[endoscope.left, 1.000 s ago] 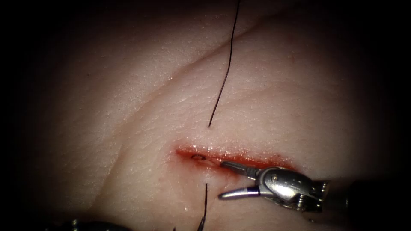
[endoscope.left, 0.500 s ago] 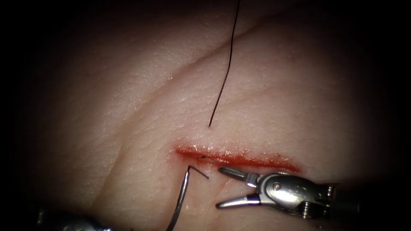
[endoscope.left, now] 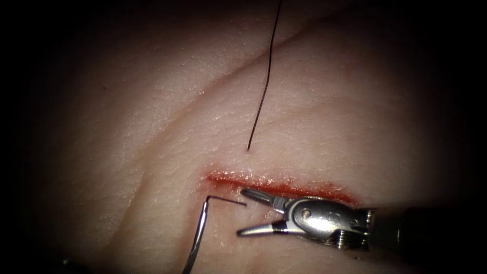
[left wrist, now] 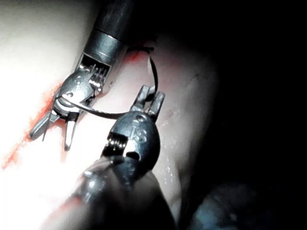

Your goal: Wound Closure

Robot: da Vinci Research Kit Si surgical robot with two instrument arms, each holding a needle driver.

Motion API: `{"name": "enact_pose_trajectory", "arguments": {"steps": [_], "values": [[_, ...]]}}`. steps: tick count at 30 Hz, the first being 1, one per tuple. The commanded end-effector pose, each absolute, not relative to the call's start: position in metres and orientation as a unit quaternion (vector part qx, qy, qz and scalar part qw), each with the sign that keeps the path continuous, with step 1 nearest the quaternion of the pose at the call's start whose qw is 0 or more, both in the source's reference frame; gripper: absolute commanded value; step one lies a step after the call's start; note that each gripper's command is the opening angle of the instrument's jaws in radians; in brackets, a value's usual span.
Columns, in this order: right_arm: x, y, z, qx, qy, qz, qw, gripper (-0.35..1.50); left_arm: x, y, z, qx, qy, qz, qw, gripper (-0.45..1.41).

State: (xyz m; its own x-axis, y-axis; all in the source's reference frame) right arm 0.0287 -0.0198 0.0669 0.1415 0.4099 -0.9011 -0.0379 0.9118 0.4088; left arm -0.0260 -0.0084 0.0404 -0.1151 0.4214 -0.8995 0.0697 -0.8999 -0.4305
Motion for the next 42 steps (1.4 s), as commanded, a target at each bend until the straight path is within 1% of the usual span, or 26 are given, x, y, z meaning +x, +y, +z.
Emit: {"name": "enact_pose_trajectory", "arguments": {"steps": [1,5,11,15,23,30,33,36,37,38,39,40,42], "values": [[0.0295,-0.0211,0.0677,0.151,0.636,0.151,0.741,1.45,-0.0265,-0.0088,0.0407,-0.655,-0.186,0.722,0.122,-0.45],[0.0298,-0.0219,0.0689,0.158,0.629,0.151,0.746,1.41,-0.0266,-0.0085,0.0398,-0.658,-0.179,0.721,0.120,-0.45],[0.0295,-0.0223,0.0715,0.172,0.606,0.146,0.763,1.30,-0.0263,-0.0085,0.0390,-0.662,-0.171,0.720,0.119,-0.45],[0.0289,-0.0220,0.0724,0.176,0.595,0.146,0.771,1.16,-0.0261,-0.0086,0.0388,-0.661,-0.168,0.722,0.117,-0.45],[0.0278,-0.0213,0.0732,0.161,0.559,0.156,0.798,1.15,-0.0257,-0.0088,0.0388,-0.662,-0.167,0.721,0.118,-0.45],[0.0277,-0.0212,0.0740,0.155,0.536,0.163,0.814,1.15,-0.0256,-0.0090,0.0387,-0.662,-0.167,0.721,0.118,-0.45],[0.0277,-0.0214,0.0743,0.152,0.534,0.165,0.816,1.11,-0.0255,-0.0090,0.0384,-0.664,-0.168,0.719,0.117,-0.45],[0.0276,-0.0218,0.0740,0.152,0.534,0.164,0.815,0.81,-0.0253,-0.0091,0.0382,-0.665,-0.166,0.719,0.116,-0.45],[0.0276,-0.0219,0.0739,0.153,0.533,0.167,0.815,0.57,-0.0253,-0.0092,0.0381,-0.665,-0.166,0.719,0.116,-0.45],[0.0276,-0.0221,0.0737,0.159,0.533,0.169,0.813,0.22,-0.0252,-0.0092,0.0380,-0.666,-0.165,0.718,0.117,-0.45],[0.0275,-0.0222,0.0736,0.163,0.534,0.166,0.813,-0.21,-0.0251,-0.0093,0.0379,-0.667,-0.164,0.718,0.114,-0.45],[0.0275,-0.0224,0.0734,0.164,0.535,0.165,0.812,-0.35,-0.0251,-0.0093,0.0377,-0.668,-0.164,0.717,0.114,-0.45],[0.0273,-0.0226,0.0732,0.167,0.535,0.167,0.811,-0.35,-0.0250,-0.0094,0.0375,-0.668,-0.164,0.717,0.114,-0.45]]}}
